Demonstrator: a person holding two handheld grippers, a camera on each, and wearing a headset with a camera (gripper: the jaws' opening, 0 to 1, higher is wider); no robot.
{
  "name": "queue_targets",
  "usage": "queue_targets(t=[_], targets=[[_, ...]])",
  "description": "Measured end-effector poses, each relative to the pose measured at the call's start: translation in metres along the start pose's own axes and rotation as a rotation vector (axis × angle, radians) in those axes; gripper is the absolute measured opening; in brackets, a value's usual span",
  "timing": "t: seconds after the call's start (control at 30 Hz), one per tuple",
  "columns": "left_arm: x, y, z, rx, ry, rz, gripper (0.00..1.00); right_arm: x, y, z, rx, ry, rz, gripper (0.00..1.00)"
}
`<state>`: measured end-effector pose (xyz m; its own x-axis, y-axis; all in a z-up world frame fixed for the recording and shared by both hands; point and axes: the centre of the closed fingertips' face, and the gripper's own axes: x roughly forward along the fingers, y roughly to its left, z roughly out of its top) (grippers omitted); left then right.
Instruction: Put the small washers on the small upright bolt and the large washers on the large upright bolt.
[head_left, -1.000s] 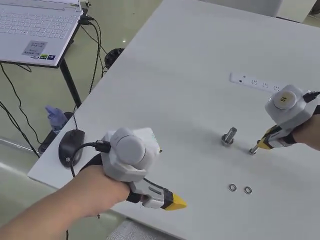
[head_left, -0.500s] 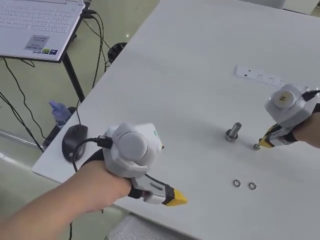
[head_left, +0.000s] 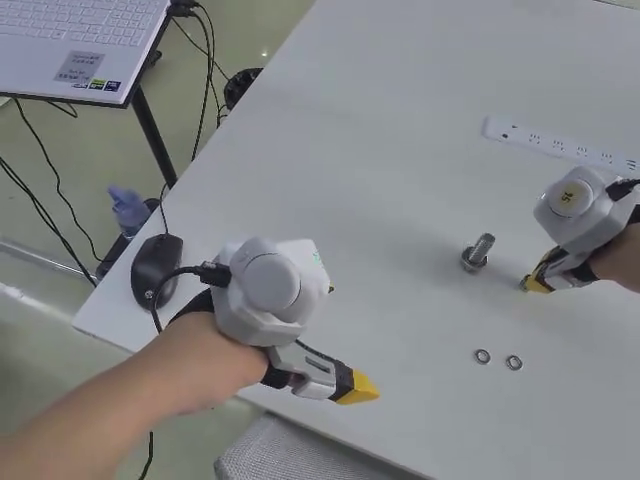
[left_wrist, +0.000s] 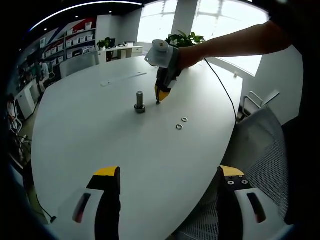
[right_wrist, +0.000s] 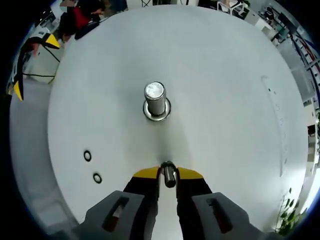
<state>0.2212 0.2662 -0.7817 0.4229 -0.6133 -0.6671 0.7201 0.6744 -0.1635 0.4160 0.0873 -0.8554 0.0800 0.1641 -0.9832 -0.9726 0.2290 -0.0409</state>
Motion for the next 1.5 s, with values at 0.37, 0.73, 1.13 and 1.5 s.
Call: queue_targets(t=[0.37,0.73,1.13,1.5], targets=[[0.0014,-0.0014,0.0021,-0.005,-0.008,-0.012,0.78,0.0043,0.0014,-0.0024,-0.039,0.02,-0.006,0.13],[0.0019,-0.0053,-0.0012,0.0,0.002,-0.024,0.78,0.0049,0.0025,-0.0031,-0.049,0.027,-0.009,0.13],[0.0015,-0.0065,-0.0033,-0.003,0.008,-0.025,0.76,0.0064,0.0002,-0.0033,-0.038,0.027,-0.007,0.13],[0.0038,-0.0089,-0.0004,-0.003,0.003,-0.033,0.75,0.0024,0.0002,-0.0036,-0.039,0.006,-0.007,0.2]])
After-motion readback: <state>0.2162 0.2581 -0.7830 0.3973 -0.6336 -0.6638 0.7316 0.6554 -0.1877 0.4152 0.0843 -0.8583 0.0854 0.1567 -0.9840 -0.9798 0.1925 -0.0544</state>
